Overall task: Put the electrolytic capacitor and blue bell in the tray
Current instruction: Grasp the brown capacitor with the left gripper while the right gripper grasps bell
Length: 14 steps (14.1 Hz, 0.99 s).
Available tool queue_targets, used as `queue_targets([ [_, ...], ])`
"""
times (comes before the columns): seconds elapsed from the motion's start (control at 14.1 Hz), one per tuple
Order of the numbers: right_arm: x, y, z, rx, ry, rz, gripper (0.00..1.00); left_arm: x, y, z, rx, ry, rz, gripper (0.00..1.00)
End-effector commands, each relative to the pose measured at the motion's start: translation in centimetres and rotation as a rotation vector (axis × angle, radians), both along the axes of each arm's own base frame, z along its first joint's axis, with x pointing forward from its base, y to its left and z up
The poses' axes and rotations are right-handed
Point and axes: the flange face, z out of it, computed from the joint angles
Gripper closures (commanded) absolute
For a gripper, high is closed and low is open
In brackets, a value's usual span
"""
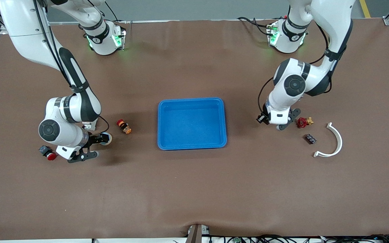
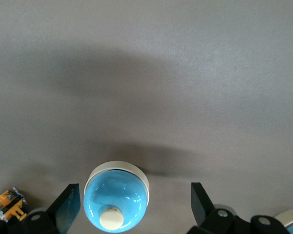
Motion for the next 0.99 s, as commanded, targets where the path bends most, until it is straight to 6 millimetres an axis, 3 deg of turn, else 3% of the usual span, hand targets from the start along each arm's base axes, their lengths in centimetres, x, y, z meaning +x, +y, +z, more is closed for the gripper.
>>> queue_targets([
  [0.0,-0.5,0.8,-0.8,0.018,0.006,0.016,0.0,0.1,-3.8,2.4,0.027,0.004,0.036,1.0],
  [0.14,-0.5,1.0,-1.0,0.024,0.009,0.013,0.0,0.0,-5.8,3.3,0.023,-0.006,0.055,1.0],
  [0.5,-1.4,0.9,-2.4,0.022,0.024,0.015,0.0,-0.4,-13.4,2.1,0.019,-0.019,0.142,1.0],
  [0.64,-1.6,0.9,-2.8,0.022,0.024,0.012,0.0,0.4,-14.6,2.1,0.009,-0.032,0.17,1.0],
  [0.78,-1.7,0.9,-2.9,0.022,0.026,0.012,0.0,-0.6,-17.1,1.4,0.009,-0.027,0.18,1.0],
  [0.92,-1.7,0.9,-3.1,0.021,0.029,0.015,0.0,-0.6,-18.3,0.9,0.007,-0.025,0.215,1.0],
])
